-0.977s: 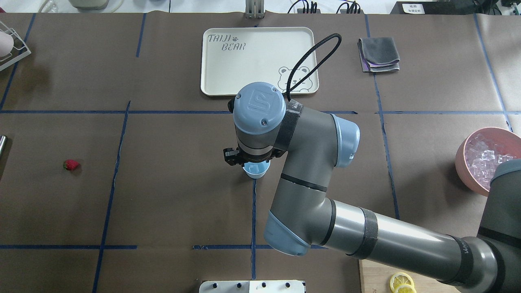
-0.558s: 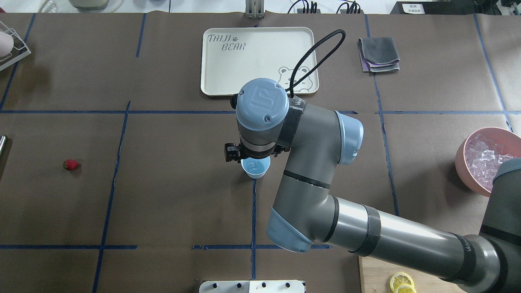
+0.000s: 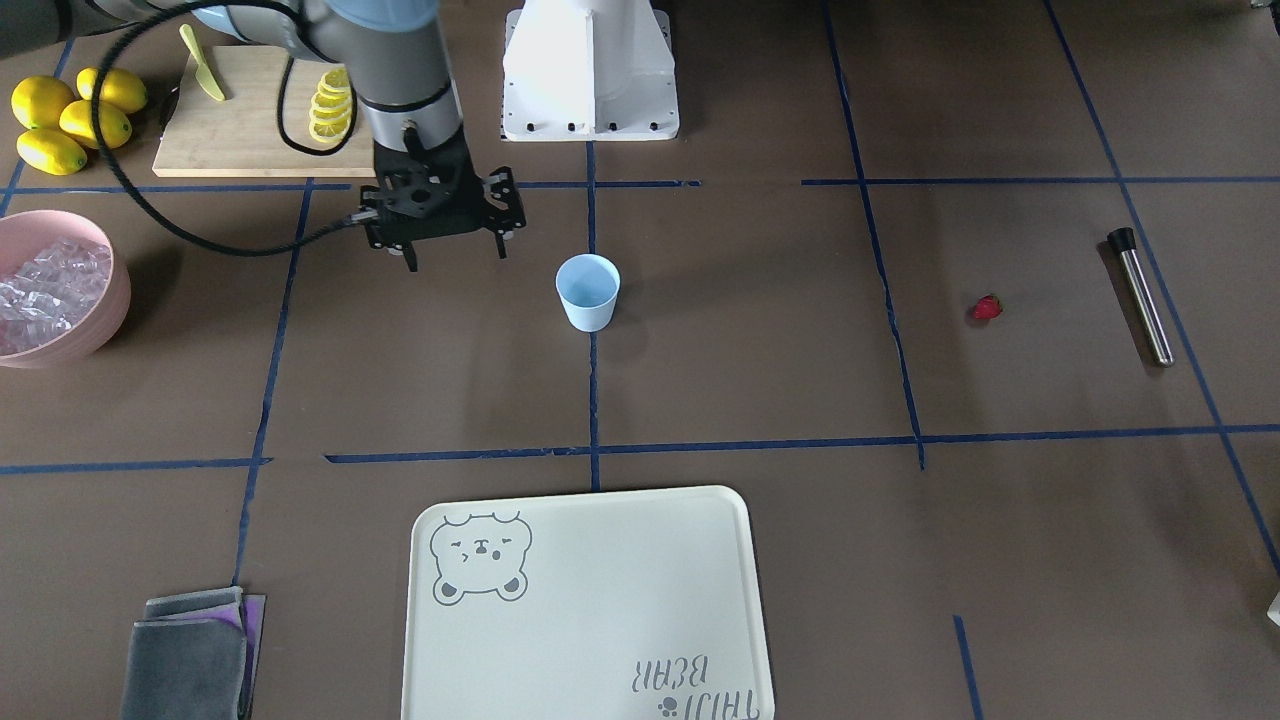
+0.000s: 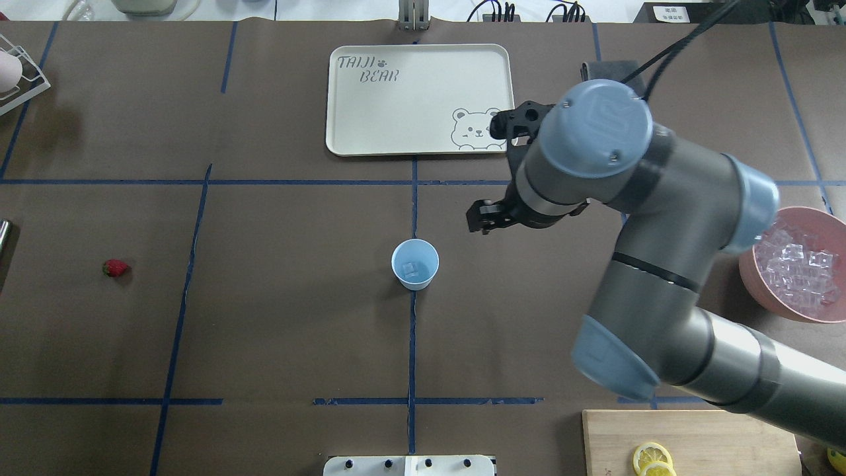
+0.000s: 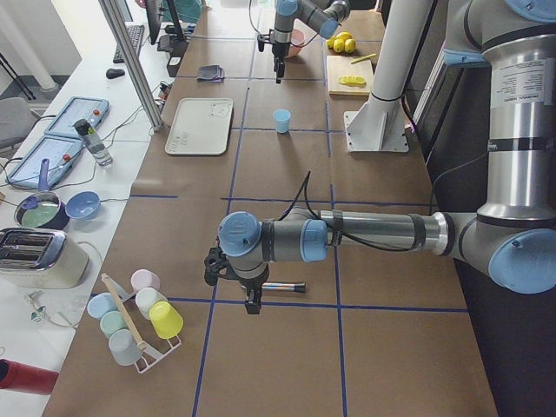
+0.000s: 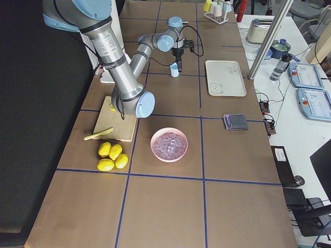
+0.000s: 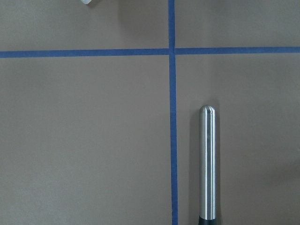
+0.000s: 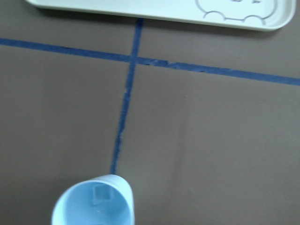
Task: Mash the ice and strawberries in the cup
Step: 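Move the right gripper back over the pink ice bowl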
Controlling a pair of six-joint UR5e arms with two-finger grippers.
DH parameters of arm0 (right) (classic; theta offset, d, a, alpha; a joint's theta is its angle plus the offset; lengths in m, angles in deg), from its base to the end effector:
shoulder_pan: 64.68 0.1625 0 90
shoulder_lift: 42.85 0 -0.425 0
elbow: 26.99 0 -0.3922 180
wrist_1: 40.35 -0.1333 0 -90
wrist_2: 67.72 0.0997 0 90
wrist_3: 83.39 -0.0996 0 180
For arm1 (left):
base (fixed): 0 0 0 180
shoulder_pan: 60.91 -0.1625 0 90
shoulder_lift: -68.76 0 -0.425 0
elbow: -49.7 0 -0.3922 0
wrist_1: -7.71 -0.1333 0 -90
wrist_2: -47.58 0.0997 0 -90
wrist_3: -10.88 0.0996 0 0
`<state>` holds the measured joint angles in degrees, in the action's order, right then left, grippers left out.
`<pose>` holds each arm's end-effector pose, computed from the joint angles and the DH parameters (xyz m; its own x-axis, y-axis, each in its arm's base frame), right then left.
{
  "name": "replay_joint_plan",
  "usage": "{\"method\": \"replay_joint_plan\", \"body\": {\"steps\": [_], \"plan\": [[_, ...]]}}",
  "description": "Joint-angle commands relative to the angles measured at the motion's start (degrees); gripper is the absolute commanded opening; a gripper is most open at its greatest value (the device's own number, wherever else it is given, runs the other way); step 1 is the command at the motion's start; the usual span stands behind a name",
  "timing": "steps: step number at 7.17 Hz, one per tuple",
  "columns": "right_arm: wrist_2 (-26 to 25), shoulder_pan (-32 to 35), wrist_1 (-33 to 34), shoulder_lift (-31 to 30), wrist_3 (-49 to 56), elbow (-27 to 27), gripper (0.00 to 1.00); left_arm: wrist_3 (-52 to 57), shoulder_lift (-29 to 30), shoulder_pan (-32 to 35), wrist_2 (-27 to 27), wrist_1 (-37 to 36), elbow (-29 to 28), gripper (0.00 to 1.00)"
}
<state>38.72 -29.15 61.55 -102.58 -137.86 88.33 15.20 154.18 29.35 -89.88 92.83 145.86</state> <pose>-0.4060 -0.4191 0.2062 0.7103 -0.1776 0.6811 0.0178 0.9719 0.2349 -0.0620 -0.4535 0.6483 0.6743 0.0298 -0.7378 -0.0464 0.9989 -0.0020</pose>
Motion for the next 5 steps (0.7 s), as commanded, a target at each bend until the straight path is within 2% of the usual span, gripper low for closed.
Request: {"method": "replay_joint_plan", "body": {"steps": [1, 2, 3, 4, 5], "plan": [[3.22, 5.04, -0.38, -11.24, 7.25, 8.32, 0.99, -0.01, 0.01, 0.00, 0.00, -0.04, 0.44, 1.00], [5.68, 8.47, -0.39, -15.29, 11.80, 10.08, 0.99, -0.01, 0.01, 0.00, 0.00, -0.04, 0.53, 1.00], [5.97, 12.07, -0.47, -19.59, 15.15, 12.01, 0.99, -0.27, -0.08, 0.00, 0.00, -0.04, 0.61, 1.00], [8.41, 16.02, -4.21, -24.51, 16.66, 12.03, 0.99, -1.06, -0.08, 0.00, 0.00, -0.04, 1.05, 1.00], [12.00, 20.76, -11.30, -30.48, 21.20, 10.38, 0.99, -1.15, -0.17, 0.00, -0.09, -0.04, 1.40, 1.00]]}}
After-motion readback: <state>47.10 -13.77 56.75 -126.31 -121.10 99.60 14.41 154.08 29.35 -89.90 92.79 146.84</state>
